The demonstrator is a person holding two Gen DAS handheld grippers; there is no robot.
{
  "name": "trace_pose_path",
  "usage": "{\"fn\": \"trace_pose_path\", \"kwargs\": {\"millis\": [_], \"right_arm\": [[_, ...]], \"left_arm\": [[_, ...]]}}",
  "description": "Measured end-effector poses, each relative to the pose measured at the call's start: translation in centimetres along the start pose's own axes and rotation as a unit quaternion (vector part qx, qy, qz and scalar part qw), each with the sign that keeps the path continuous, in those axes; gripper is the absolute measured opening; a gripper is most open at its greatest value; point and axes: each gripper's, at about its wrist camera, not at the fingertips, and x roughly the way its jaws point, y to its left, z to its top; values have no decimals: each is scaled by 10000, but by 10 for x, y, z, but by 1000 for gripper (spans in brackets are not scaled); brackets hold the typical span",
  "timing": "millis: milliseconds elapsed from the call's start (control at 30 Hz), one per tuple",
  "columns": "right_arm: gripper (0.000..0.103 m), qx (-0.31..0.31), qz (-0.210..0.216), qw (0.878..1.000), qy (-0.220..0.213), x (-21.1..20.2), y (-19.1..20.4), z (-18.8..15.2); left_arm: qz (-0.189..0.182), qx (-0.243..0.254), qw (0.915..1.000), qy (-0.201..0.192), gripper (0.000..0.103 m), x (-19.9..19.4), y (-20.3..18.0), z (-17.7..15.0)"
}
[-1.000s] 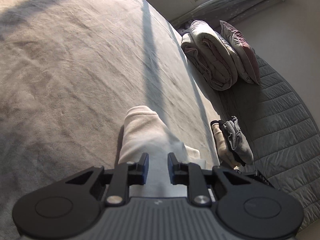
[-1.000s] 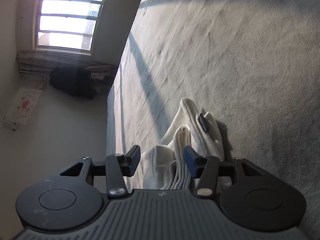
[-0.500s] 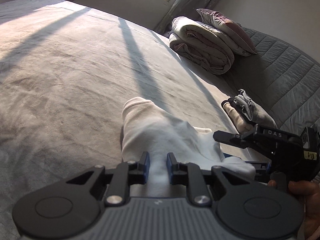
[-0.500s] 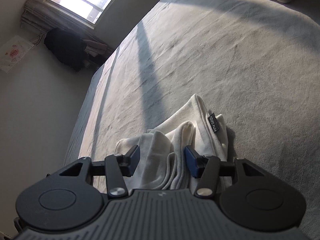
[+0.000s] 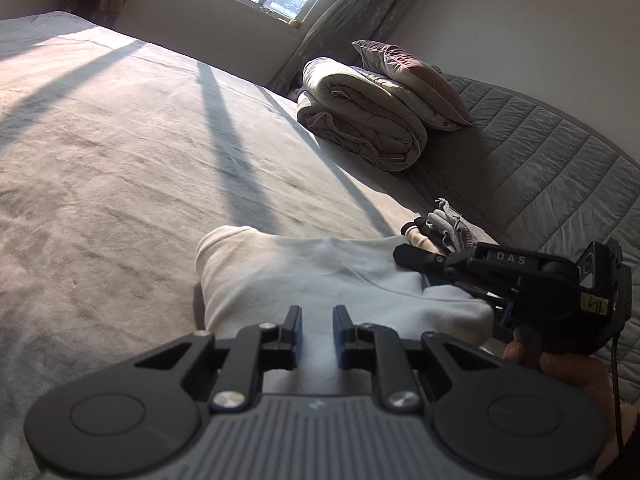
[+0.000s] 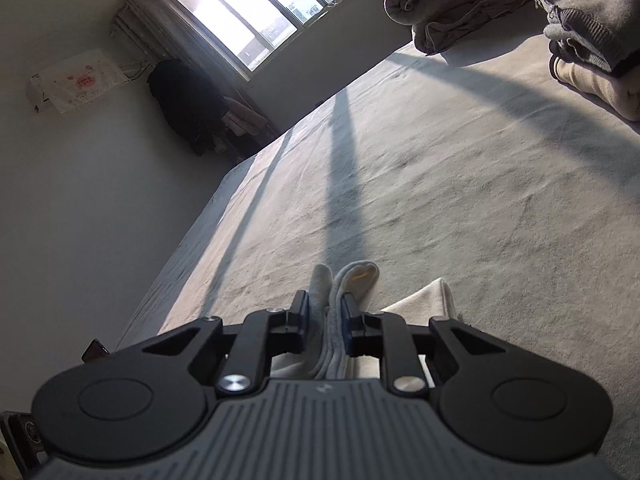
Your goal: Fold clothes
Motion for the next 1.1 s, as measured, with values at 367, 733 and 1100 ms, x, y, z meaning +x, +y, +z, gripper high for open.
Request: {"fn": "trace_pose_path", "kwargs": {"millis": [367,733,1100], "right_arm": [[20,1334,290,9906,76,-15,-59,4],[47,370,-339,9987,-55,-37,-31,6],[32,-867,-617,9934,428,-53,-8,-20]], "left_arm": [[-439,456,9972,401,16,29,-23,-16],[-402,900,9939,496,16,42,-38,-30],[-350,973,9935,483,16,40,-41,-31]]}}
